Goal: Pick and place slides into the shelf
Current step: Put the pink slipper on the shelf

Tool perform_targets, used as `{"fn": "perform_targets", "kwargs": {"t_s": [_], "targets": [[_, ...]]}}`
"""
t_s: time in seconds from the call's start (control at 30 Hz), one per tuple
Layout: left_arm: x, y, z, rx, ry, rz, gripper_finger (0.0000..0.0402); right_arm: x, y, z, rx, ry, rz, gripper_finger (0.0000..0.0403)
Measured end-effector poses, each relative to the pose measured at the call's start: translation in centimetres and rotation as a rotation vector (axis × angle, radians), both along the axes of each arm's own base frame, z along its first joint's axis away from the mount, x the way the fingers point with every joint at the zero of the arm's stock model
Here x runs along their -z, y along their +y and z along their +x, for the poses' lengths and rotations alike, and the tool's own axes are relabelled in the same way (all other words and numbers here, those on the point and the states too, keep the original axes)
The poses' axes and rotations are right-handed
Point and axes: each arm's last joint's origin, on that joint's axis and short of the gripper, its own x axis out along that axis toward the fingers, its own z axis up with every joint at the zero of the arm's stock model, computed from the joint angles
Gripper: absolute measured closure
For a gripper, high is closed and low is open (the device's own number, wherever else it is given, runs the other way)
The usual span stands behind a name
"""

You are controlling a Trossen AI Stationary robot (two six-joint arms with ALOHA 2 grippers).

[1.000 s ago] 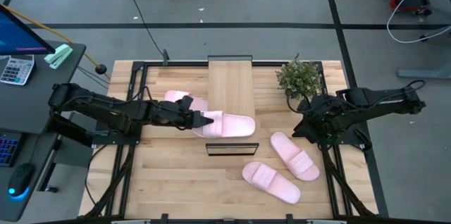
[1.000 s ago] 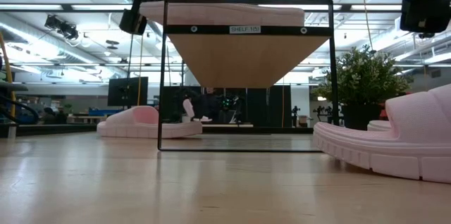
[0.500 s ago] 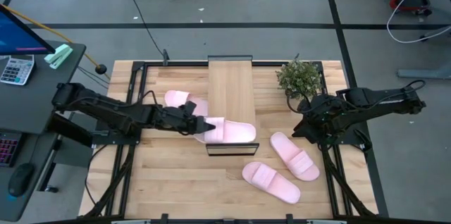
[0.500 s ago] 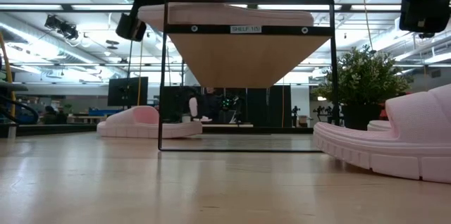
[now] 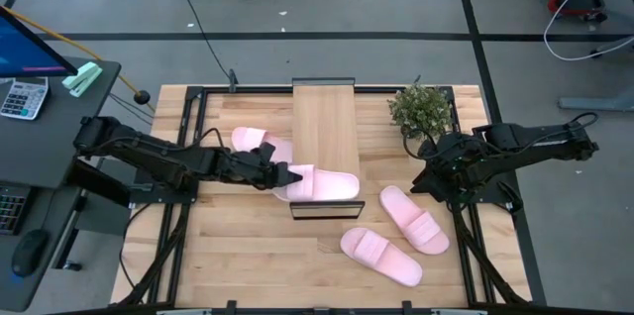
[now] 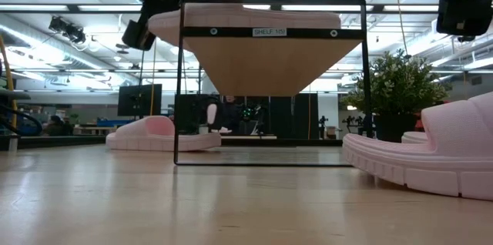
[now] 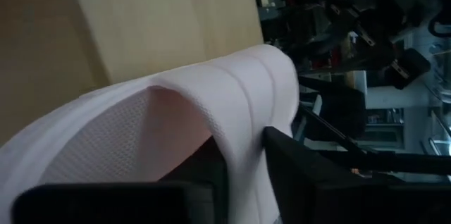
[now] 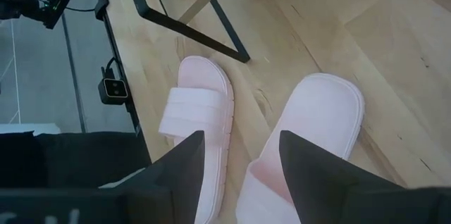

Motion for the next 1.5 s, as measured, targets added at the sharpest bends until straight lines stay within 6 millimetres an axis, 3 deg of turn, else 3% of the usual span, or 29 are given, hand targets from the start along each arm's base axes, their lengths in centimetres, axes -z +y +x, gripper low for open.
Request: {"fn": "perform_targets", "kwargs": {"t_s": [0.23, 0.43, 1.5], "targets": [[0.0, 0.0, 0.0, -0.002, -0.004, -0.006, 0.0220, 0.0, 0.0, 0.0, -0.003, -0.001, -0.003, 0.0213], [-0.2, 0.0, 0.0, 0.008, -0.015, -0.031, 0.0177, 0.0, 0.0, 0.0, -0.006, -0.002, -0.005, 0.0213], [-0.9, 0.3, -1.2, 0.024, 0.008, -0.059, 0.0131, 0.0, 0.0, 0.0, -0.005, -0.002, -0.004, 0.0213]]}}
